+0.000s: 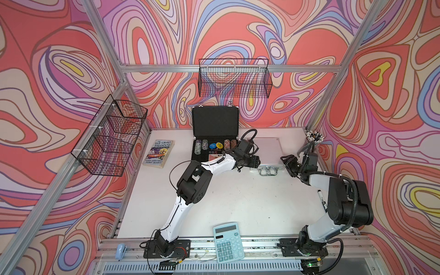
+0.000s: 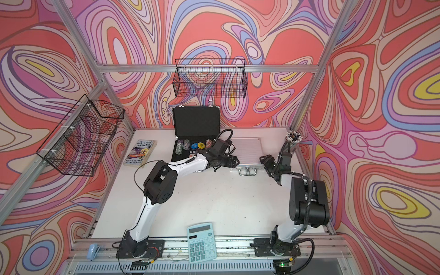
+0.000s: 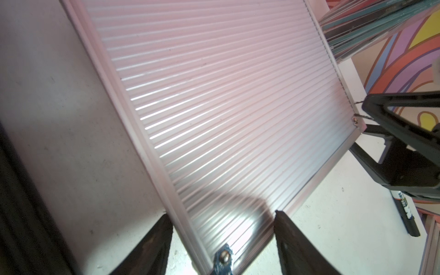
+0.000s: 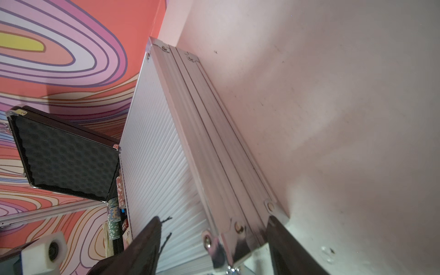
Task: Open the poker set cases
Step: Open the case lid on the poker set case.
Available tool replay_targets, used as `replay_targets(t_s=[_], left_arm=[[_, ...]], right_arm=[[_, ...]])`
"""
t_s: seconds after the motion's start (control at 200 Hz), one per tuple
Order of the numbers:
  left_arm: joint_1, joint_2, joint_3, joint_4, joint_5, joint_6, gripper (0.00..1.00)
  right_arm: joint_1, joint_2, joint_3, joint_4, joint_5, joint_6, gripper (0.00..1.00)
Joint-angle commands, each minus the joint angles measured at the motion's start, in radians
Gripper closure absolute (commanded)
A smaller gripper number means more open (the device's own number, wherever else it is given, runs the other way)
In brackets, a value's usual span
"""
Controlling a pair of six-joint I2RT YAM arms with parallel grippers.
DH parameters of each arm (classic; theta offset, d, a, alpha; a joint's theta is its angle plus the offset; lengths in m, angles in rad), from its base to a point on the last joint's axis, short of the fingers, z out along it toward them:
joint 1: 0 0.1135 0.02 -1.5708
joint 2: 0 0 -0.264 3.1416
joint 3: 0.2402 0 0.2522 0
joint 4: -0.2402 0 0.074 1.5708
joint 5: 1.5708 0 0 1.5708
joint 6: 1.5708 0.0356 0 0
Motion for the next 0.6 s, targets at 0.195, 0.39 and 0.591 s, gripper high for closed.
replay_targets(t_s=[0.195, 0.39, 0.591], left_arm=[[-0.025, -0.034, 0.022, 0.001, 0.05, 0.009, 0.32], [-0.025, -0.043, 0.046, -0.005, 0.053, 0.008, 0.33], [-0.023, -0.055, 0.046, -0.008, 0.055, 0.006, 0.33]], right_arm=[[0.03, -0.062, -0.001, 0.074, -0.145, 0.075, 0.29], [0.029, -0.05, -0.045, 0.177, -0.156, 0.131, 0.29], [0.029, -0.039, -0.062, 0.254, -0.158, 0.176, 0.29]])
